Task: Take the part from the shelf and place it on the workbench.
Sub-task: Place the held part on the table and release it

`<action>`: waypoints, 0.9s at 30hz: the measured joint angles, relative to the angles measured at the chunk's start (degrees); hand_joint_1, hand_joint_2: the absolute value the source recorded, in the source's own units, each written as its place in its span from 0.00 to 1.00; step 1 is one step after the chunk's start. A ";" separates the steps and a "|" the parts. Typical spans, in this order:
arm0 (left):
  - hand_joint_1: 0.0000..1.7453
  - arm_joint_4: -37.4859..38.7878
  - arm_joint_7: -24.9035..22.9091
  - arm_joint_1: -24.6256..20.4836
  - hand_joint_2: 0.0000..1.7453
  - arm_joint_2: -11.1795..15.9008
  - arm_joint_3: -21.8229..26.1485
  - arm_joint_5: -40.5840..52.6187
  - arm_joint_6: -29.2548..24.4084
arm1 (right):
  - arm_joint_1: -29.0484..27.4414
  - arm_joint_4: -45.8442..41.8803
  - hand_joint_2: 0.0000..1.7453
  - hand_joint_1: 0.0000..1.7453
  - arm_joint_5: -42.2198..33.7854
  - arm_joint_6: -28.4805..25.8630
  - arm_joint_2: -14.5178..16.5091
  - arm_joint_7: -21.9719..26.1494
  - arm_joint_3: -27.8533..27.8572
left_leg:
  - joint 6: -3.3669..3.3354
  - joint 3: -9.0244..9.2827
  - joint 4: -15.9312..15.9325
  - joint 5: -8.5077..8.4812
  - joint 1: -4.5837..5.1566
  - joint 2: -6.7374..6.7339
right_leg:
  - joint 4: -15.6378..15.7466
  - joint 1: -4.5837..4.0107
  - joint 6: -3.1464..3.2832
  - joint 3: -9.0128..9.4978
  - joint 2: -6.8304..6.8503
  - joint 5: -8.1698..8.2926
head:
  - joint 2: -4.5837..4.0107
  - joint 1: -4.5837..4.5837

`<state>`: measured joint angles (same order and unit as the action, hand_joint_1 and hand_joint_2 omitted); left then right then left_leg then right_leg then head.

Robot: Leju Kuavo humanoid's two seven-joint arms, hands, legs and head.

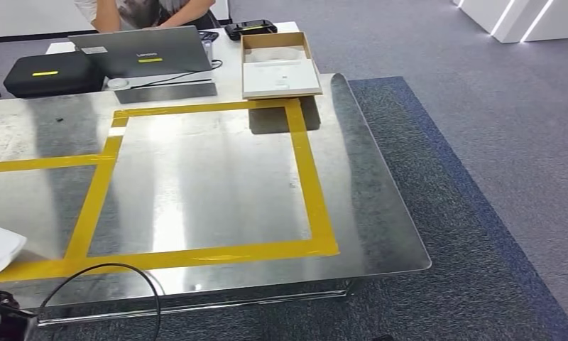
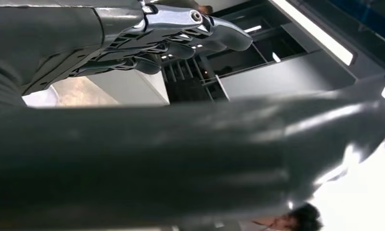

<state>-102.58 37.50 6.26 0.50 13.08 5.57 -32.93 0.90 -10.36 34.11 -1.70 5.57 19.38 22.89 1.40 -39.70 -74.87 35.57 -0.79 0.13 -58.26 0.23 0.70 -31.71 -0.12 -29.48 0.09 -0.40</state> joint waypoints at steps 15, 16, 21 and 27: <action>0.00 -6.47 2.45 0.25 0.00 -1.37 -9.34 -0.62 -6.27 | -0.04 0.00 0.00 0.00 0.50 -0.75 0.33 -0.93 1.37 | -3.18 4.78 16.47 -9.72 0.28 -0.40 | -14.60 -0.06 -2.63 -5.48 -0.10 -9.40 | 0.00 0.32; 0.00 -6.52 2.48 0.30 0.00 -1.37 -9.64 -0.78 -6.58 | -0.06 0.00 0.00 0.00 0.57 -0.79 0.33 -1.02 1.39 | -3.15 4.41 16.45 -10.02 0.28 -0.40 | -14.72 -0.06 -2.67 -4.97 -0.09 -8.96 | 0.00 0.33; 0.00 -6.98 2.55 0.48 0.00 -1.37 -10.47 -1.00 -7.06 | 0.19 -0.01 0.00 0.00 0.83 -0.97 0.33 -1.07 1.49 | -2.14 3.15 16.56 -11.60 0.25 -0.39 | 1.84 -0.45 -1.92 4.98 -0.19 -2.88 | 0.00 0.29; 0.00 -7.29 2.62 0.49 0.00 -1.33 -11.46 -1.08 -7.11 | -0.03 -0.03 0.00 0.00 1.14 -1.08 0.32 -1.07 1.78 | -0.55 1.21 13.23 -8.81 0.10 -0.15 | 4.51 -0.04 -0.53 4.41 -0.08 0.12 | 0.00 0.05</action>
<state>-109.87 40.12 6.75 -0.83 1.63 4.49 -40.03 0.87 -10.39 35.26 -2.78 5.89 18.31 24.67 0.85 -38.49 -61.65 26.77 -0.69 -0.03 -53.75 0.19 0.18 -27.30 -0.20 -29.36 0.09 -0.34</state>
